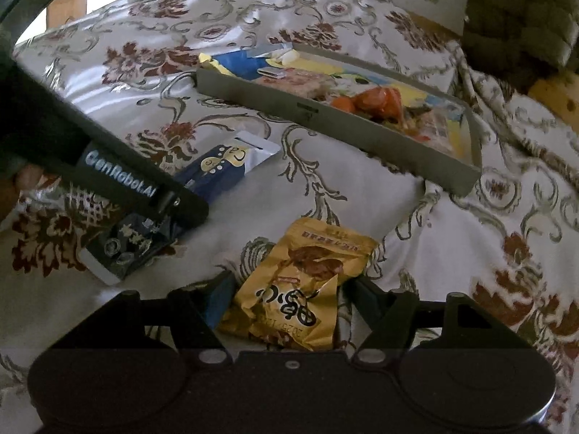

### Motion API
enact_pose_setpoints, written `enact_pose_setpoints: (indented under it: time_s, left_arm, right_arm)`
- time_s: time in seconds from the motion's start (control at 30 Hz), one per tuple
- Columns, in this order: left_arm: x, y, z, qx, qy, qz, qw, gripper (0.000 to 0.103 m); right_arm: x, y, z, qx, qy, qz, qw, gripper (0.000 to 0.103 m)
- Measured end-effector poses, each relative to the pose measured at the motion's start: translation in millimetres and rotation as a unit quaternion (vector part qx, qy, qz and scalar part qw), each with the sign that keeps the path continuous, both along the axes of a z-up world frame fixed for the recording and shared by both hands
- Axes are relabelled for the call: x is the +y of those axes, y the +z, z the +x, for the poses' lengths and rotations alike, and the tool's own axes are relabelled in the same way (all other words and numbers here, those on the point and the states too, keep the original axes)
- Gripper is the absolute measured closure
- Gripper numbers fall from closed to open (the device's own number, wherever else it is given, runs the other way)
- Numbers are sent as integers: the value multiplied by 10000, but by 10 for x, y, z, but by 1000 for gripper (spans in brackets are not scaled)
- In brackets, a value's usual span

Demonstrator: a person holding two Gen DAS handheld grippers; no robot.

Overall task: Organize snacks
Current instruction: 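Grasp the dark blue stick packet with the left tool while the right tool grasps the yellow bag, then lift the blue stick packet and yellow bag off the bed with both tools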

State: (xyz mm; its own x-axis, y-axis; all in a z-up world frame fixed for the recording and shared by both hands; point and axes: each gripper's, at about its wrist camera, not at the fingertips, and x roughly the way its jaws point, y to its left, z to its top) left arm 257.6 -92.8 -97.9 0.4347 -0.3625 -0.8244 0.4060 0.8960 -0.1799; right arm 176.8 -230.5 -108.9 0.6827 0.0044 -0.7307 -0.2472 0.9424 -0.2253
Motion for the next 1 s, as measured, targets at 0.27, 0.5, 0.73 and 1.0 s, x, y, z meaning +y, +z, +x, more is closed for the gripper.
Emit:
enact_pose_setpoints:
  time_s: [0.27,0.5,0.73,1.0]
  left_arm:
    - [71,26,-28,53,309,153,9994,65]
    - [110,10,15,111,444,122,9989,65]
    - [81,-1,18,62,427,172,9989,65]
    - [74,16,14,98,410,107,9991,66]
  right_arm:
    - [130,1,-122,-281,471,-358,9979,42]
    - [177,-61,-27,-366,617,-377,9967,43]
    - [14,-73,168,-114,191,393,9990,35]
    - [62,-64,117,-83,77,452,9989,46]
